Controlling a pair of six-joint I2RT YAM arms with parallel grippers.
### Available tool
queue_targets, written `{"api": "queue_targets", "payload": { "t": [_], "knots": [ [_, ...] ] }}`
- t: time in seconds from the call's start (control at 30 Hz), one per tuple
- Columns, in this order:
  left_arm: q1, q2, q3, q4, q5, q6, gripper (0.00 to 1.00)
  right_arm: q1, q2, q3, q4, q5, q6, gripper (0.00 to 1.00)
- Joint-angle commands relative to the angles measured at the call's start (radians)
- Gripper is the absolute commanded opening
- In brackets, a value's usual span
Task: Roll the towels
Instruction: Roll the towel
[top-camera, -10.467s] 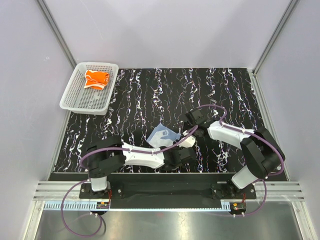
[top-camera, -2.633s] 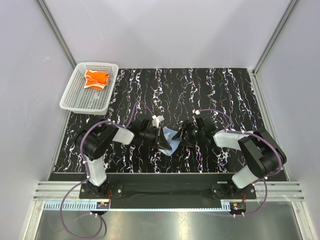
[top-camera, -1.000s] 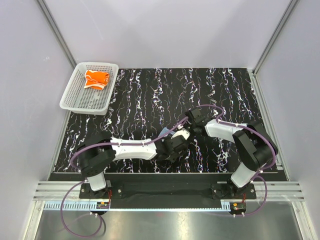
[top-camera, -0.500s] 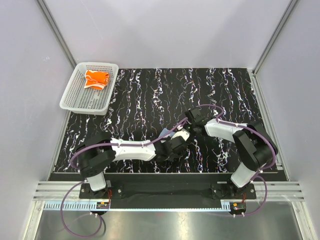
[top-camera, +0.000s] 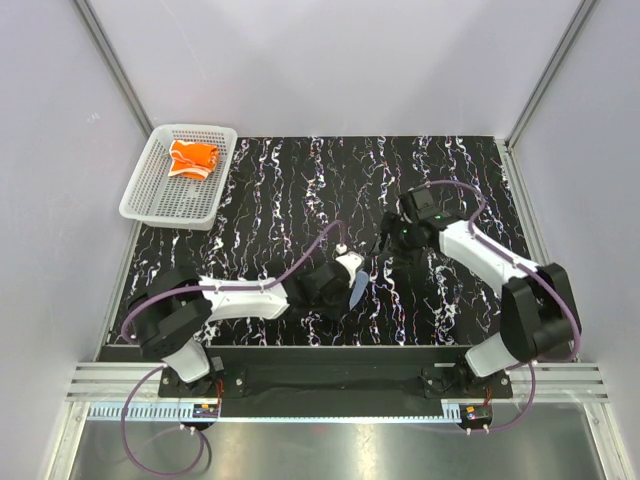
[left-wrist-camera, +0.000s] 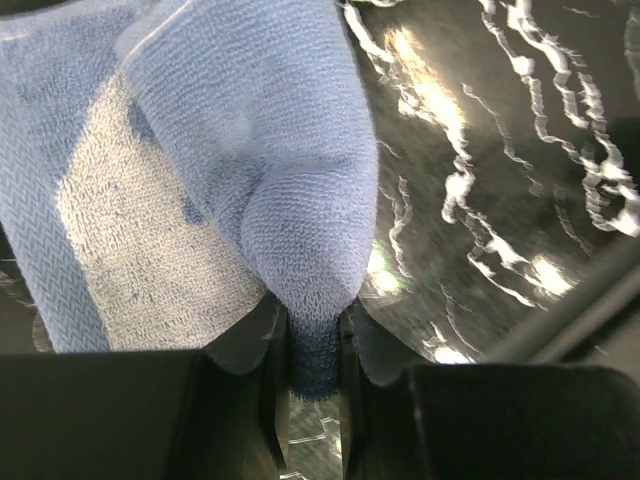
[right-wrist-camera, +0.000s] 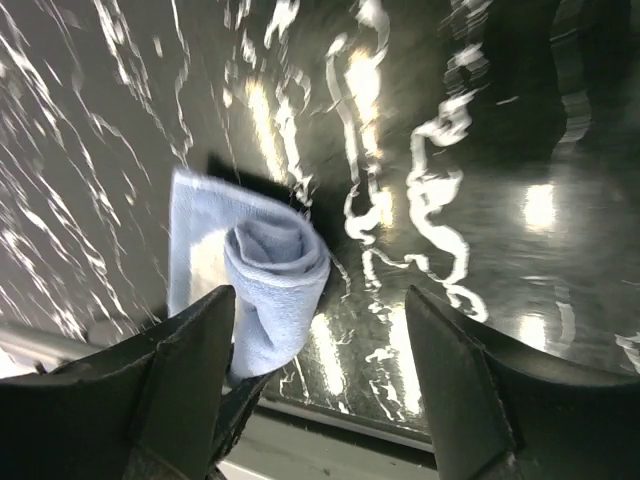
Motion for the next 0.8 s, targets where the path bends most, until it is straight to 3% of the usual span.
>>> {"api": "queue_targets", "payload": {
  "t": [0.0,0.13,0.3,0.47,0.63,0.77],
  "knots": [
    [0.073,-0.033,-0.067,0.15,0.27,-0.056,0.0,-0.036,-0.098,0.009,-0.049,0.047,-0.029,0.75],
    [0.183,-0.017,-0.141,0.288,0.448,-0.122,0.0,-0.036,-0.213,-0.092,0.094,-0.014,-0.003,0.74],
    [0.269,0.01,-0.173,0.358,0.554,-0.174,0.0,-0.037,-0.32,-0.259,0.264,-0.161,0.05,0.74],
    [0.326,0.053,-0.172,0.399,0.668,-0.237,0.0,-0.028,-0.316,-0.43,0.537,-0.275,0.157,0.72],
    [0.381,0.069,-0.236,0.542,0.76,-0.334,0.0,0.004,-0.27,-0.528,0.793,-0.278,0.244,0.7],
    [0.421,0.093,-0.265,0.599,0.789,-0.392,0.0,0.041,-0.19,-0.566,0.899,-0.264,0.28,0.69]
  ]
}}
